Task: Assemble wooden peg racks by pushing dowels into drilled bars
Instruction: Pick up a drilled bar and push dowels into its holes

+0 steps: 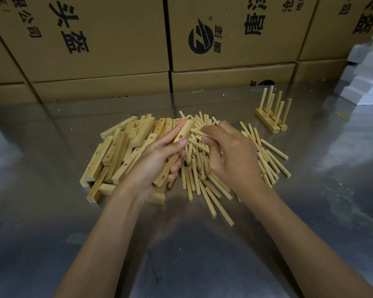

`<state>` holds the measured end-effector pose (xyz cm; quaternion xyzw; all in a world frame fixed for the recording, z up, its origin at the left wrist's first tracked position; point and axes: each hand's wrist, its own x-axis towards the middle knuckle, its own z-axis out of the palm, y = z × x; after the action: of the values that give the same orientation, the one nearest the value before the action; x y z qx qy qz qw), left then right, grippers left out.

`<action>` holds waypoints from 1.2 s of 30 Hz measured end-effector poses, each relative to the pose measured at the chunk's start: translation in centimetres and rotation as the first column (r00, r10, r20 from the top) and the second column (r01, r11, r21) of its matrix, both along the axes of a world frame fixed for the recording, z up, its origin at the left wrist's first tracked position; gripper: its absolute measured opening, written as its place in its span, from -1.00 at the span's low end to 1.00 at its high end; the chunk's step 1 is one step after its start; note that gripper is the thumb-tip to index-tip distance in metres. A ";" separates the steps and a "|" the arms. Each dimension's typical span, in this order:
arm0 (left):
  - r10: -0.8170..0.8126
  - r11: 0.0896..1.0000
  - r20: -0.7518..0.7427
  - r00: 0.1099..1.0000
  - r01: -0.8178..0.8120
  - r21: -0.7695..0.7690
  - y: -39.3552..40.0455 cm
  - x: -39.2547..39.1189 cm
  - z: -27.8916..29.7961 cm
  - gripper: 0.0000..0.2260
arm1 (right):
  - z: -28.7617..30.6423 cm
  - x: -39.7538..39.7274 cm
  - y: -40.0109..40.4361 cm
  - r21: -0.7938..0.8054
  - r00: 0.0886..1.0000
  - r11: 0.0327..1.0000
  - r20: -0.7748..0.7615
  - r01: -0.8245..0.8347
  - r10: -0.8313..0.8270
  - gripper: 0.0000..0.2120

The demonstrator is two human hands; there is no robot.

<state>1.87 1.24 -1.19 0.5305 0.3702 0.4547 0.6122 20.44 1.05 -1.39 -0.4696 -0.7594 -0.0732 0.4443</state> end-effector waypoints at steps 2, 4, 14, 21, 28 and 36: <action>0.005 1.000 0.018 1.000 -0.005 -0.002 0.0 0.2 -0.1 -0.56 | -0.2 -0.2 0.1 -0.029 0.996 0.999 -0.082 -0.027 0.024 -0.81; 0.022 1.000 0.030 0.999 -0.022 -0.005 0.0 0.4 -0.2 -0.57 | -0.3 -0.3 0.3 -0.045 0.989 0.998 -0.145 -0.047 0.039 -0.79; -0.021 0.995 -0.242 0.970 0.044 0.088 0.3 -0.5 -0.2 -0.55 | -0.3 0.0 0.4 -0.301 0.982 0.947 -0.182 -0.111 0.057 -0.83; 0.232 0.968 -0.526 0.819 -0.144 0.203 -0.1 0.0 0.1 -0.62 | -0.4 -2.2 -1.6 -0.177 0.925 0.984 0.375 0.012 0.056 -0.86; 0.254 0.965 -0.585 0.770 -0.161 0.207 -1.2 1.3 0.0 -0.40 | 0.0 -2.2 -1.7 -0.268 0.961 0.963 0.269 0.004 0.071 -0.87; 0.273 0.952 -0.538 0.797 -0.142 0.272 -1.1 1.6 -0.1 -0.43 | 1.2 -1.2 -1.4 -0.597 0.940 0.737 -0.296 -0.318 0.166 -0.70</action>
<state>3.51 0.14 -1.29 0.6618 0.5399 0.3777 0.3577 19.26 -0.36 -0.17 -0.4935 -0.7389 0.3001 0.3470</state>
